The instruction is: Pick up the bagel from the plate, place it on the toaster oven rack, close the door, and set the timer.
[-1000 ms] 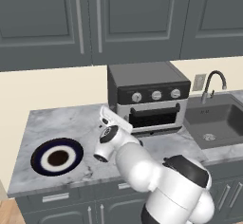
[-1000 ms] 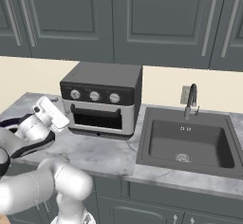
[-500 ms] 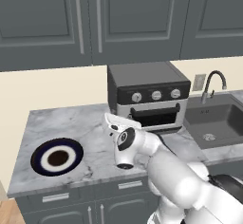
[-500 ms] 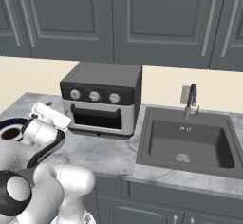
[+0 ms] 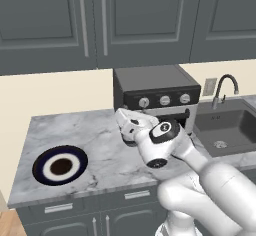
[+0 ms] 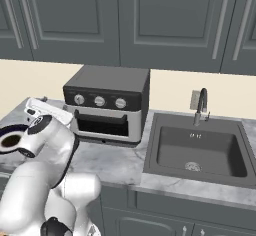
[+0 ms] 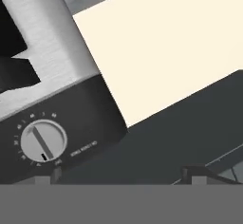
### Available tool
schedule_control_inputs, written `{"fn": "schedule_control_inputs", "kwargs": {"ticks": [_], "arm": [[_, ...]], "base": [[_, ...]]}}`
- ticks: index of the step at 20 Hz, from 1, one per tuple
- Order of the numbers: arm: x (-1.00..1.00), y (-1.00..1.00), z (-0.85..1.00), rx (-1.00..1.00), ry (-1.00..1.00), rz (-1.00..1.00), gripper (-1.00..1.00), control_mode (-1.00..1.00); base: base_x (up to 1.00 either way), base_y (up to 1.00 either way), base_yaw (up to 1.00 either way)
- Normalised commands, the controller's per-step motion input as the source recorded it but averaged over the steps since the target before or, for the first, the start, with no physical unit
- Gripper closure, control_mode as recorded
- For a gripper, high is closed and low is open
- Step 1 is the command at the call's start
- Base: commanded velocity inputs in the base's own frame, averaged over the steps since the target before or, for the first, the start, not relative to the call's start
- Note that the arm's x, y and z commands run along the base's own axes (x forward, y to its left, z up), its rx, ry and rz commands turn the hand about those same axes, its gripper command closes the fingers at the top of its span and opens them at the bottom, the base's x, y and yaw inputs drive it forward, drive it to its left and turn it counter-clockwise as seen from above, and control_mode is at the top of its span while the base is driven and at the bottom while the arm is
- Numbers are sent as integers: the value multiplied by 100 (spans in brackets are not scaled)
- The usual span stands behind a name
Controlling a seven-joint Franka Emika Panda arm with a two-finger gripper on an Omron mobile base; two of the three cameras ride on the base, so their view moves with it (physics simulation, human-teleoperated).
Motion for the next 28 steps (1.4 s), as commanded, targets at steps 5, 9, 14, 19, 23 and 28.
{"fn": "schedule_control_inputs", "kwargs": {"ticks": [5, 9, 14, 19, 23, 28], "arm": [[-45, 59, 73, 18, 26, 9, -100, -100], [-47, 55, 45, 33, 35, 4, -100, -100], [-68, 22, 49, 42, 45, -4, -100, -100], [-89, 2, 90, 42, 45, -15, -100, -100], [-71, 0, 100, 36, 57, -19, -100, -100], [-61, -1, 100, 33, 69, -24, -100, -100]], "base": [[0, 0, 0], [0, 0, 0], [0, 0, 0], [0, 0, 0], [0, 0, 0], [0, 0, 0]]}}
